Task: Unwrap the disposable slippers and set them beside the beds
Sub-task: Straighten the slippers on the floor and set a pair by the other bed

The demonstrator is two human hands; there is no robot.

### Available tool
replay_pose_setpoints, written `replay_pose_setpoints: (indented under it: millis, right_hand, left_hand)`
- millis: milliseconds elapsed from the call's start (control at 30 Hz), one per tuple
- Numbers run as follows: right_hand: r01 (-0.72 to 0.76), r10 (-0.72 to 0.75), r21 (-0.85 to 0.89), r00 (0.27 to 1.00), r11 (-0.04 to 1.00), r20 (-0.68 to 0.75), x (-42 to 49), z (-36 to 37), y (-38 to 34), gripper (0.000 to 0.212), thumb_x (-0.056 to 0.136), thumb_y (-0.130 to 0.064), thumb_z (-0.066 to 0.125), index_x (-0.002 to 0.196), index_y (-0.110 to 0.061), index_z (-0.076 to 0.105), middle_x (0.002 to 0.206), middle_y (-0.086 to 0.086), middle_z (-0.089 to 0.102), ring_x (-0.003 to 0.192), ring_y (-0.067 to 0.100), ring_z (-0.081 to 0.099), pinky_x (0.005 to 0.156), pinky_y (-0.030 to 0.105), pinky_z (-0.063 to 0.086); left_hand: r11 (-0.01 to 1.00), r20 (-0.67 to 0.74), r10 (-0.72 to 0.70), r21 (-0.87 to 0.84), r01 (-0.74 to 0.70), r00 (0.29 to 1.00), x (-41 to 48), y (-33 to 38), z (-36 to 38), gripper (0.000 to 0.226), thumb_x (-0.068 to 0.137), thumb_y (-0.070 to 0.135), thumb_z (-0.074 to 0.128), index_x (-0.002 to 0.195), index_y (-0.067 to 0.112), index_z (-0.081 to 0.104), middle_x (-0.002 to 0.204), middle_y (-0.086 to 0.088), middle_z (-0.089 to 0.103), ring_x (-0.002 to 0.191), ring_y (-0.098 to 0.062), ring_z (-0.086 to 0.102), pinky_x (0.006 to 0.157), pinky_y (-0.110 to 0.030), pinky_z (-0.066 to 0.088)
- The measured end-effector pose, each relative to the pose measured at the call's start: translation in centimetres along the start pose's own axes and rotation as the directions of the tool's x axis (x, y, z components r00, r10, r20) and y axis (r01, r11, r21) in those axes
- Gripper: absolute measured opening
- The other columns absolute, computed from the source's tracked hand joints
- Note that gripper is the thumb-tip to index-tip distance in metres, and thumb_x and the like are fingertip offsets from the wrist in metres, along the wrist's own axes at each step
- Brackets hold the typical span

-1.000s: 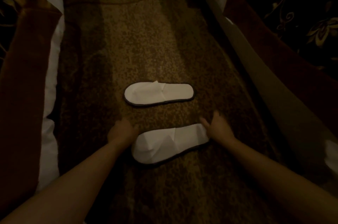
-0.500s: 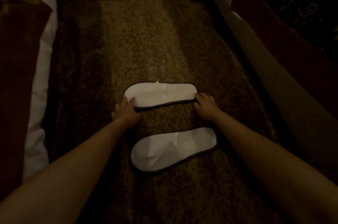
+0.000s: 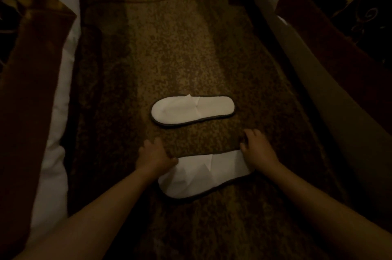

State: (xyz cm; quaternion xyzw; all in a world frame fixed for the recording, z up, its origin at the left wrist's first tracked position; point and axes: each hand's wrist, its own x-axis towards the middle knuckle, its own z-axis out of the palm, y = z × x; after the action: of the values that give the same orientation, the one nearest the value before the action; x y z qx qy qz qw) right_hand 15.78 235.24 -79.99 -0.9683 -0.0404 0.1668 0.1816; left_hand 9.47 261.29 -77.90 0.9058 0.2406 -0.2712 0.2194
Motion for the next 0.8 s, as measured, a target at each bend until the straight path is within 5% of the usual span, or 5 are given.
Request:
replay_pose_setpoints:
  millis: [133, 600, 800]
  right_hand:
    - [-0.114, 0.124, -0.107, 0.987, 0.988, 0.099, -2.3, 0.6, 0.3, 0.039, 0.092, -0.029, 0.049, 0.123, -0.007, 0.044, 0.129, 0.017, 0.045, 0.119, 0.032, 0.043, 0.095, 0.036, 0.041]
    - [-0.071, 0.07, -0.167, 0.997, 0.983, -0.015, -3.2, 2.1, 0.7, 0.035, 0.094, -0.028, 0.047, 0.121, -0.007, 0.044, 0.128, 0.015, 0.044, 0.119, 0.028, 0.041, 0.098, 0.033, 0.038]
    - [-0.19, 0.195, -0.055, 0.975, 0.98, 0.105, -4.8, -2.3, -0.5, 0.048, 0.094, -0.033, 0.048, 0.13, -0.002, 0.039, 0.136, 0.022, 0.038, 0.127, 0.036, 0.034, 0.103, 0.041, 0.034]
  left_hand:
    - [0.999, 0.15, -0.021, 0.043, 0.015, 0.988, -1.8, -0.3, 1.7, 0.103, 0.07, 0.047, 0.075, 0.146, 0.013, 0.013, 0.148, -0.018, 0.018, 0.134, -0.039, 0.032, 0.104, -0.041, 0.039]
    - [0.999, 0.081, -0.015, 0.041, 0.011, 0.997, -1.8, -0.6, 3.5, 0.081, 0.073, 0.039, 0.074, 0.134, 0.009, 0.031, 0.142, -0.018, 0.028, 0.134, -0.039, 0.028, 0.106, -0.042, 0.035]
    - [0.988, 0.19, -0.012, 0.154, -0.017, 0.982, -4.7, 0.6, -1.2, 0.065, 0.086, 0.036, 0.059, 0.139, 0.01, 0.032, 0.143, -0.019, 0.031, 0.133, -0.038, 0.031, 0.105, -0.04, 0.036]
